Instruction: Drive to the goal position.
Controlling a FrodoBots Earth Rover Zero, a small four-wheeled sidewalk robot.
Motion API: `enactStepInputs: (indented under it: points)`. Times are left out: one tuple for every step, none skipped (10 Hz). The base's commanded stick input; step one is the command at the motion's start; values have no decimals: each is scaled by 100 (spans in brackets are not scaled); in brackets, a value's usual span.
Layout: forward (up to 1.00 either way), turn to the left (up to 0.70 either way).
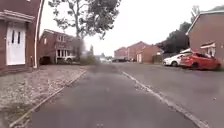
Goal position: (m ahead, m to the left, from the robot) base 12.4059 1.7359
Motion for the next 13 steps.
enactStepInputs:
  points:
    - [100,0]
    - [100,0]
    - [100,0]
    - [100,0]
    - [100,0]
    - [100,0]
    - [100,0]
    - [100,0]
    - [100,0]
    - [100,0]
    - [100,4]
    - [100,33]
    - [100,38]
